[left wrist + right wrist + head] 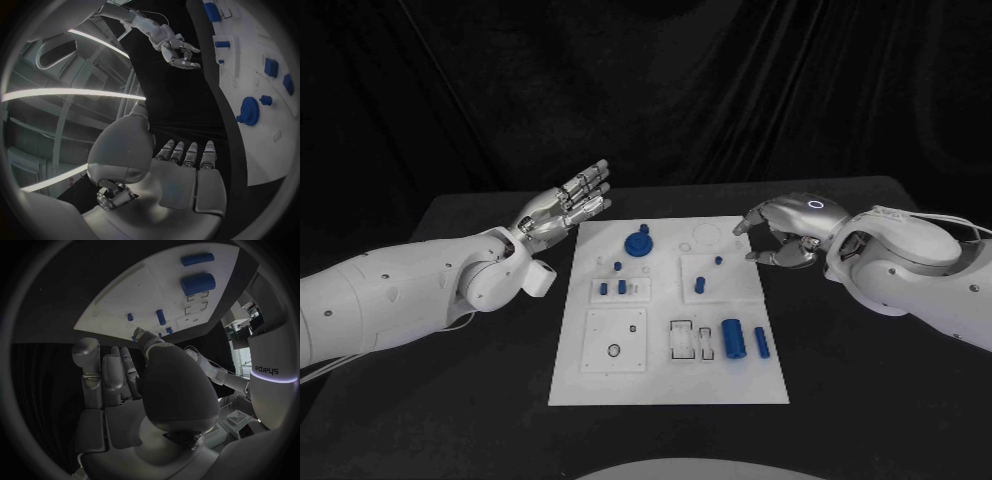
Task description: Assemble the parts on the task board
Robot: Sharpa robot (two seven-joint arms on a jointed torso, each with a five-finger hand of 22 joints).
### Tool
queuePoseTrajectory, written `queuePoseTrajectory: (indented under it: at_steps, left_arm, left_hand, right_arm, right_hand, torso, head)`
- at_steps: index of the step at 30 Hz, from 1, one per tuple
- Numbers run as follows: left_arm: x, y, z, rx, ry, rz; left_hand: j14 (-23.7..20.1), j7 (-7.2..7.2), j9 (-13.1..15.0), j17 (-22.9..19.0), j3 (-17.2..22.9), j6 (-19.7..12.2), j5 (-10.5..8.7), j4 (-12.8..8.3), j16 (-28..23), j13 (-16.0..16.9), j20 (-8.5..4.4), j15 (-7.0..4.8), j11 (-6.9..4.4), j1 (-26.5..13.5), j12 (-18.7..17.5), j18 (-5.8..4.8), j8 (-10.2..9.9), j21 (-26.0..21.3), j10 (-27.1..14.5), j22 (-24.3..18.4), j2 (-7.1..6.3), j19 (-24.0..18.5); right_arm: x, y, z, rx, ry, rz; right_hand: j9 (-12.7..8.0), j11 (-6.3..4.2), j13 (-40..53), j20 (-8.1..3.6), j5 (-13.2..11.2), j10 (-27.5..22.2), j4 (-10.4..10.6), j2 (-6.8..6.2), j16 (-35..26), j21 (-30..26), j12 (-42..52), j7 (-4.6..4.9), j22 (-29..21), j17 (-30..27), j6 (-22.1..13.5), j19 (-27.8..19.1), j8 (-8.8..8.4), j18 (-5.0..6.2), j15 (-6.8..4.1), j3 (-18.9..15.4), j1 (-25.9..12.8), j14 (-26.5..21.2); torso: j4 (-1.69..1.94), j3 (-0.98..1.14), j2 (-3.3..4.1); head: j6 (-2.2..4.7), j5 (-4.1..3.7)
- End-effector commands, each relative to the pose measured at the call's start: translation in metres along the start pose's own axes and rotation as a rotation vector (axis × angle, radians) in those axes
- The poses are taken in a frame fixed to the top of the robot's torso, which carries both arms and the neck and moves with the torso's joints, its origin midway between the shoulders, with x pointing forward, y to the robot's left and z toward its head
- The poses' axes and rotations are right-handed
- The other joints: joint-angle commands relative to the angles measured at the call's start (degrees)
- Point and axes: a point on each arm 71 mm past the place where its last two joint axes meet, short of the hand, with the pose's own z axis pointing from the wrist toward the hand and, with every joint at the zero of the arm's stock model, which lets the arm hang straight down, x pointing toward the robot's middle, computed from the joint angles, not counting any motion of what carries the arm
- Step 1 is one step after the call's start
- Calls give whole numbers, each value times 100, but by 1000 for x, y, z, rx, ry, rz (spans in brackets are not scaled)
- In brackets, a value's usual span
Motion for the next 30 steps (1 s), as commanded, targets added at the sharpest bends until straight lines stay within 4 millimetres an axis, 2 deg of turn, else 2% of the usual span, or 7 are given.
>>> queuePoseTrajectory:
  at_steps: [1,3,4,10,17,21,30]
  left_arm:
    - [2,-13,-2,182,5,-63]
    - [3,-13,-3,181,6,-67]
    - [4,-13,-4,180,7,-68]
    - [7,-13,-5,174,15,-79]
    - [10,-13,-7,161,26,-91]
    - [11,-13,-7,154,32,-97]
    - [13,-13,-8,147,40,-104]
  left_hand:
    - [-11,-67,-2,-5,-23,13,-16,-2,-21,-6,31,-59,-65,-65,-19,82,-29,-19,-18,-20,5,-6]
    - [-11,-242,0,-5,-8,22,-1,-5,-21,-6,40,-67,-18,-58,-19,85,-27,-18,-18,-24,33,-6]
    - [-11,-266,0,-5,-3,24,3,-6,-21,-6,43,-64,-9,-52,-19,86,-27,-19,-18,-27,44,-5]
    - [-11,-318,2,-5,8,36,91,-15,-21,-6,101,-20,42,19,-19,86,-25,-16,-18,-17,192,-4]
    - [-11,-56,18,-5,-141,128,447,-24,-21,-6,160,25,125,244,-19,89,-9,-10,-18,16,441,3]
    - [-11,174,33,-5,-262,230,535,-23,-21,-6,208,62,155,314,-19,90,7,-5,-18,39,552,9]
    - [-11,259,38,-5,-329,275,547,-26,-21,-6,245,98,168,362,-19,90,13,-1,-18,66,587,14]
  right_arm:
    - [5,1,4,-4,47,-29]
    - [7,2,8,-9,54,-32]
    - [8,3,10,-10,56,-33]
    - [11,5,20,-18,68,-39]
    - [17,7,29,-26,75,-40]
    - [21,7,35,-26,82,-42]
    - [26,4,43,-10,108,-48]
  right_hand:
    - [-12,-5,-69,7,-18,192,-8,86,40,32,57,-30,545,4,58,62,21,-16,-2,-32,8,34]
    - [-5,-13,-118,8,-13,350,-16,103,47,31,84,-7,552,6,139,73,51,-17,1,-30,2,38]
    - [-6,-21,-143,7,-2,458,-21,112,54,32,104,-29,558,10,162,80,54,-17,-1,-22,-3,42]
    - [-2,-44,-204,4,104,708,-47,125,68,40,133,-32,571,18,225,98,64,-22,1,34,-4,48]
    - [-7,-55,-282,22,230,936,-90,116,76,57,103,-12,584,11,249,120,50,-28,26,152,16,55]
    - [-11,-64,-327,11,378,1026,-129,77,31,-18,63,-85,572,-50,247,93,32,-14,2,256,27,20]
    - [-13,-68,-340,-5,297,1018,-92,14,-24,-121,42,-105,552,-118,227,48,10,-1,-15,244,-106,-27]
  torso:
    - [24,-43,-3]
    - [11,-47,-11]
    - [1,-36,-11]
    - [8,-49,-14]
    - [5,-35,-17]
    - [33,-29,-6]
    - [21,-31,-5]
  head:
    - [-2,-22]
    - [-12,-11]
    - [-19,-5]
    - [-39,9]
    - [-69,49]
    - [-77,53]
    - [-109,107]
